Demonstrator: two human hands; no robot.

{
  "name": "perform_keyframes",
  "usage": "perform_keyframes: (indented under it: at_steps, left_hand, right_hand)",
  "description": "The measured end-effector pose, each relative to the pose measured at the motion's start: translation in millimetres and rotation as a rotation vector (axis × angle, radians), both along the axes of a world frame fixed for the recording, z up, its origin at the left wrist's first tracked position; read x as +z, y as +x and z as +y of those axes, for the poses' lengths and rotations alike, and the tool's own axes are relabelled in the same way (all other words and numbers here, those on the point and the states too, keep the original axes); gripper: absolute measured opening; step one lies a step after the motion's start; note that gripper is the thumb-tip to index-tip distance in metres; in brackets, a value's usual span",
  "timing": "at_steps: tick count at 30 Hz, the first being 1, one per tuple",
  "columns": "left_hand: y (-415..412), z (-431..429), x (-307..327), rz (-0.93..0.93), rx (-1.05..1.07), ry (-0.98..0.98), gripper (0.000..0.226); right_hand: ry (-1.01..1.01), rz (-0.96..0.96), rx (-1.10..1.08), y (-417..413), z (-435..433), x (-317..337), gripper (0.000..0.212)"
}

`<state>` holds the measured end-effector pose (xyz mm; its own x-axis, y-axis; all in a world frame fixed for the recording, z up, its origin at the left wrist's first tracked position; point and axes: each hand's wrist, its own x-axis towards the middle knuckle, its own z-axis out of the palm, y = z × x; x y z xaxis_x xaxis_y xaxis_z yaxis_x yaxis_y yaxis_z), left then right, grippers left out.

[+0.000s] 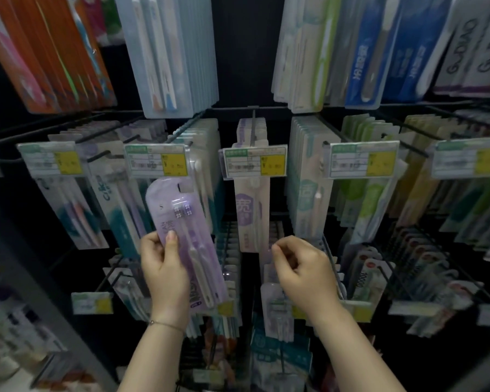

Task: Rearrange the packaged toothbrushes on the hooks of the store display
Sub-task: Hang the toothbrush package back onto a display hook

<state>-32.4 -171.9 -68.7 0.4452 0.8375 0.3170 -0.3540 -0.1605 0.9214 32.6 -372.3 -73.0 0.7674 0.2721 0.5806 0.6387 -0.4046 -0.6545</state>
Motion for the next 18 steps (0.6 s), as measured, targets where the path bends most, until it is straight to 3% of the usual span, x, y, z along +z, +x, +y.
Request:
perform_keyframes:
  at_steps: [6,11,18]
  left_hand:
    - [-19.3,-35.6,-22.6,0.039,-0.189,0.108,0.013]
    - [-27.1,-63.2,-48.3,0.074,-0.333,0.098,0.011]
    - [-31.9,-80.5,-83.0,0.136,-0.454,0.036,0.013]
  right_hand:
    - [-0.131,-0.138,0.073,-19.6,-2.8,-20.9,0.026]
    - [-0.226,-0.093,0.112,-35.6,-15.5,-44.1,0.03]
    - [-0.256,0.021,0.085,-42.6,-30.4,-80.6,0.014]
